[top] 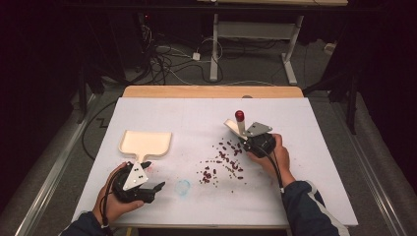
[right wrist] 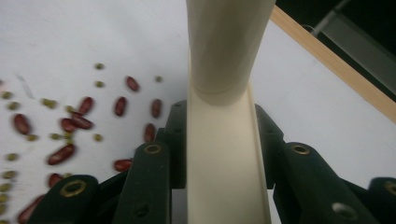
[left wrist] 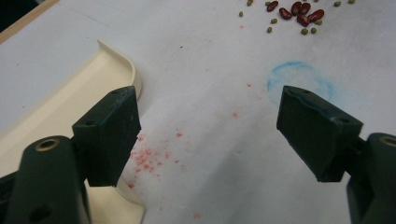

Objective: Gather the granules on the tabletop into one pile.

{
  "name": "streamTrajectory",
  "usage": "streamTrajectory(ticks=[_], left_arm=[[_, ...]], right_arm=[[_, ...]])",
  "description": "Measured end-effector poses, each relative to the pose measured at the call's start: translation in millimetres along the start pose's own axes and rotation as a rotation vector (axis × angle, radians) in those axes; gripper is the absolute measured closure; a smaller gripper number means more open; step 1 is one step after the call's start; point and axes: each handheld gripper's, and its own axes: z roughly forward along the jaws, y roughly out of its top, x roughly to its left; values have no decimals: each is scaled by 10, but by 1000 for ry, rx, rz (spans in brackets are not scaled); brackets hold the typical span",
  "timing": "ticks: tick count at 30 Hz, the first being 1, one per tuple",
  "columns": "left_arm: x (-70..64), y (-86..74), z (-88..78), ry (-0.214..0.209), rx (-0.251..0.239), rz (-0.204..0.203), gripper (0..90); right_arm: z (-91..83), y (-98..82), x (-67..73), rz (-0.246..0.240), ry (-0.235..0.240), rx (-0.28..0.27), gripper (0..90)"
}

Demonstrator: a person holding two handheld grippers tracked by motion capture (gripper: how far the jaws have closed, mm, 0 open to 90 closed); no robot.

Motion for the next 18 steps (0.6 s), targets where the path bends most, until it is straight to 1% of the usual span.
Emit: streamTrajectory(ticks=[1, 2, 3, 4, 5, 6, 9, 10, 12, 17, 18], left_arm=[[-2, 1, -3, 0, -1, 1, 205], [-4, 1, -5, -1, -1, 2, 205], [-4, 0, -7, -2, -1, 3, 205], [-4, -1, -7, -3, 0, 3, 205], [-1, -2, -6, -5, 0, 3, 205], [-1, -3, -3, -6, 0, 2, 206], [-6, 0, 0, -8, 3, 6, 206], [-8, 1, -1, -8, 3, 7, 205], [-11, 2, -2, -9, 4, 8, 205], [-12, 4, -1, -13, 2, 7, 205], [-14, 5, 1, -14, 3, 8, 205]], right_arm=[[-2, 4, 30, -5, 10, -4, 671], [-2, 4, 30, -5, 10, -4, 671], [-4, 6, 60, -13, 30, -8, 671], [-17, 8, 122, -33, 53, -19, 670], [-17, 8, 122, -33, 53, -19, 670], [-35, 19, 178, -40, 72, -25, 670], [-46, 29, 229, -55, 80, -29, 669], [-62, 32, 268, -70, 97, -28, 668], [-71, 32, 289, -69, 101, -33, 668], [-142, 46, 377, -100, 132, -42, 669], [-142, 46, 377, -100, 132, -42, 669]])
